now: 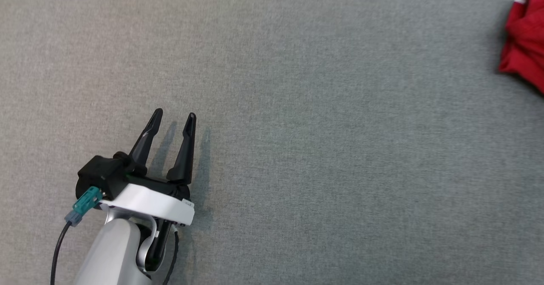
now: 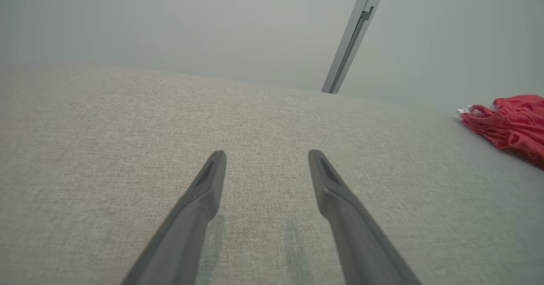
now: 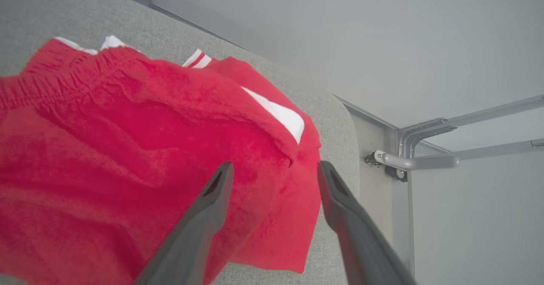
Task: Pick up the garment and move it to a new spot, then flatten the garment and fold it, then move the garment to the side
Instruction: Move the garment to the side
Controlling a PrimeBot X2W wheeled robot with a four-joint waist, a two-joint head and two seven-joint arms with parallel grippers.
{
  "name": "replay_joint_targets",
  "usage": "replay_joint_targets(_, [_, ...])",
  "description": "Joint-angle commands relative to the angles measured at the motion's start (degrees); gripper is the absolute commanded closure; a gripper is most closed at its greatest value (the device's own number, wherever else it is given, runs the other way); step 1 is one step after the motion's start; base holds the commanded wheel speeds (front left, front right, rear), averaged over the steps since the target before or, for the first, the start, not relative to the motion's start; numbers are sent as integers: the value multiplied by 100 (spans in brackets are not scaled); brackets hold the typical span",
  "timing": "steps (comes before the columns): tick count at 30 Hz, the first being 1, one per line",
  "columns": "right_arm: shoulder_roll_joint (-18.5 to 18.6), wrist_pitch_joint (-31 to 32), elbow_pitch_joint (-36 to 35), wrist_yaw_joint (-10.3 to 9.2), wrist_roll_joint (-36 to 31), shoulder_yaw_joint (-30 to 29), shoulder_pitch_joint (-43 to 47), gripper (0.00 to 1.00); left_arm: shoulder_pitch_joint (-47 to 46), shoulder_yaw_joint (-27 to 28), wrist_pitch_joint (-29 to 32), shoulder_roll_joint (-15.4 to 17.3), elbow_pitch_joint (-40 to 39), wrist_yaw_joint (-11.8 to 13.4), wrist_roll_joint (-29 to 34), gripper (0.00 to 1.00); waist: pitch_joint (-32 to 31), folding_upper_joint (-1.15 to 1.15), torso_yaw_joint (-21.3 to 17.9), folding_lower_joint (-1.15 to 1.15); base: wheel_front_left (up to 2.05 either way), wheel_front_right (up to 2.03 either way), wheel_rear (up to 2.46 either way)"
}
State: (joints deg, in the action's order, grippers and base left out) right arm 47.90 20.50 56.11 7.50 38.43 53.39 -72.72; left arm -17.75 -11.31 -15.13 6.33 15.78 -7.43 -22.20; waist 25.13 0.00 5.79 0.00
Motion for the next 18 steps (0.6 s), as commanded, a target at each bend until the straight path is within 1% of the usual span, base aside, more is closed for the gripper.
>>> replay_joint_targets(1, [-74,-187,124,0,-114,-15,-86,0,54,51,-3,32,0,-10,17,0,-240,0,-123,0,0,0,0])
replay_joint_targets(5, [-412,-775,468,0,-407,-128,-207,0,222,195,-3,87,-14,-9,23,0,-600,0,-339,0,0,0,0])
replay_joint_targets(9, [-810,-1457,702,0,-513,-393,-224,0,368,337,-3,143,-39,1,21,0,-944,0,-576,0,0,0,0])
replay_joint_targets(13, [-1187,-2093,667,0,-386,-613,38,0,501,443,-3,163,-111,20,27,0,-1265,0,-769,0,0,0,0])
replay_joint_targets(18, [-1451,-2860,446,0,-225,-912,446,0,669,545,-3,208,-255,67,69,0,-1549,0,-941,0,0,0,0])
